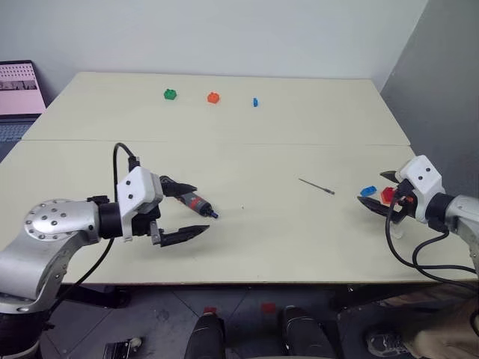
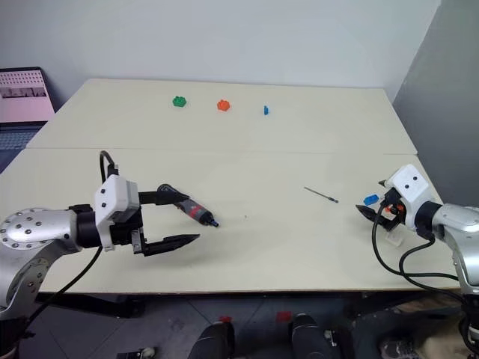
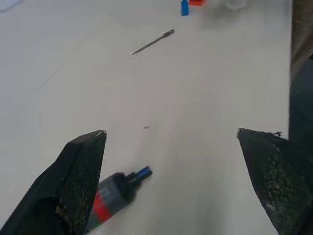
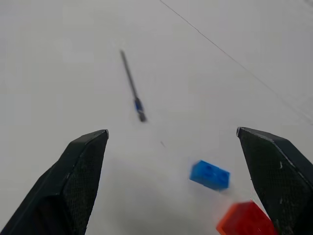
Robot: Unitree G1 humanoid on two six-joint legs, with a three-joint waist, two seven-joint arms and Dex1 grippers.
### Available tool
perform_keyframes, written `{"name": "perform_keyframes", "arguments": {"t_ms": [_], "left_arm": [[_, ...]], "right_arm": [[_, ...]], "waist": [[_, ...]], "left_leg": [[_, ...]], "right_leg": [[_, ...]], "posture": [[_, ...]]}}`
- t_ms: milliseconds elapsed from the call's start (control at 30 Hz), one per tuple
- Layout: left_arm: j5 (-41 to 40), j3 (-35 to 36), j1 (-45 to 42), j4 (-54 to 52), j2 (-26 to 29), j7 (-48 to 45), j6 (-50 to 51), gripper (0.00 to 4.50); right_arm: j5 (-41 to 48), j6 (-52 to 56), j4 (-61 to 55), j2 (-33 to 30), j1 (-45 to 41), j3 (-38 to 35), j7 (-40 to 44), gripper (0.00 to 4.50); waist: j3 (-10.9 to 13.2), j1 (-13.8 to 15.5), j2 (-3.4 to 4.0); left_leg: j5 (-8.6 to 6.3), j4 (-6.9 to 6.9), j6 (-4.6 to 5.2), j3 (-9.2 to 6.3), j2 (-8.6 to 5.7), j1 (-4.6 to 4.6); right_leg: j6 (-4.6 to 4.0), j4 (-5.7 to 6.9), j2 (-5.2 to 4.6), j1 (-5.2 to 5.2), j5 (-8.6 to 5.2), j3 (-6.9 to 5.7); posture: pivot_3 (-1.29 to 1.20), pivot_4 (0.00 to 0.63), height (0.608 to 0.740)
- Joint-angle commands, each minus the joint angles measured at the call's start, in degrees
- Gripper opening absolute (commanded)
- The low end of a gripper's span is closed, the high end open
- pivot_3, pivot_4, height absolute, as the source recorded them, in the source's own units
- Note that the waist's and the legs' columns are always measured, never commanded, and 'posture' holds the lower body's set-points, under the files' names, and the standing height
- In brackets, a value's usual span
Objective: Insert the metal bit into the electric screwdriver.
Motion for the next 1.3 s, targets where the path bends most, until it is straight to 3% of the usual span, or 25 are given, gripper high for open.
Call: {"name": "perform_keyframes", "arguments": {"t_ms": [33, 300, 600, 800, 967, 1300], "left_arm": [[4.54, 3.23, 2.78, 2.96, 2.83, -1.87, -4.72, 4.50], [10.99, 3.27, 4.17, 11.13, 6.55, -6.30, -14.75, 4.50], [15.82, -6.42, -10.02, 21.67, 7.68, -14.34, -23.58, 4.50], [23.30, -19.87, -26.99, 32.16, 4.30, -23.62, -30.62, 4.50], [29.49, -28.60, -39.39, 41.88, -2.09, -29.15, -36.61, 4.50], [38.93, -39.19, -52.67, 56.13, -11.12, -31.37, -45.14, 4.50]], "right_arm": [[7.20, 1.56, -8.50, -3.21, -0.13, -2.85, 6.64, 4.42], [15.29, 5.24, -16.51, -8.63, 1.63, -2.33, 14.53, 4.42], [17.76, 7.17, -20.18, -10.04, 4.51, -3.88, 14.14, 4.42], [20.82, 9.44, -22.75, -9.14, 4.82, -5.16, 11.50, 4.42], [23.91, 12.10, -25.32, -9.17, 6.61, -6.87, 9.64, 4.42], [28.88, 16.11, -30.79, -8.93, 9.23, -9.60, 4.71, 4.42]], "waist": [[0.00, 0.04, 0.00], [0.01, 0.38, -0.02], [0.03, 0.70, -0.05], [0.01, 1.27, -0.06], [0.00, 1.61, -0.08], [0.00, 1.51, -0.10]], "left_leg": [[0.00, 0.00, 0.00, 0.00, 0.00, 0.00], [-0.01, -0.01, -0.01, 0.01, 0.01, -0.03], [-0.01, -0.02, -0.02, 0.06, 0.01, -0.06], [-0.01, 0.00, -0.01, 0.05, 0.00, -0.10], [0.00, 0.02, -0.01, 0.01, -0.01, -0.13], [0.00, 0.08, 0.00, -0.07, -0.01, -0.20]], "right_leg": [[0.00, 0.00, 0.00, 0.00, 0.00, 0.00], [-0.01, -0.07, -0.04, -0.06, -0.01, -0.03], [-0.02, -0.07, -0.07, -0.11, 0.00, -0.04], [-0.01, -0.03, -0.04, -0.09, 0.00, -0.07], [0.00, -0.02, -0.01, -0.05, 0.01, -0.09], [0.05, 0.00, 0.03, -0.01, 0.02, -0.06]], "posture": [[0.00, 0.150, 0.740], [0.00, 0.150, 0.740], [0.00, 0.150, 0.740], [0.00, 0.150, 0.740], [0.00, 0.150, 0.740], [0.00, 0.150, 0.740]]}}
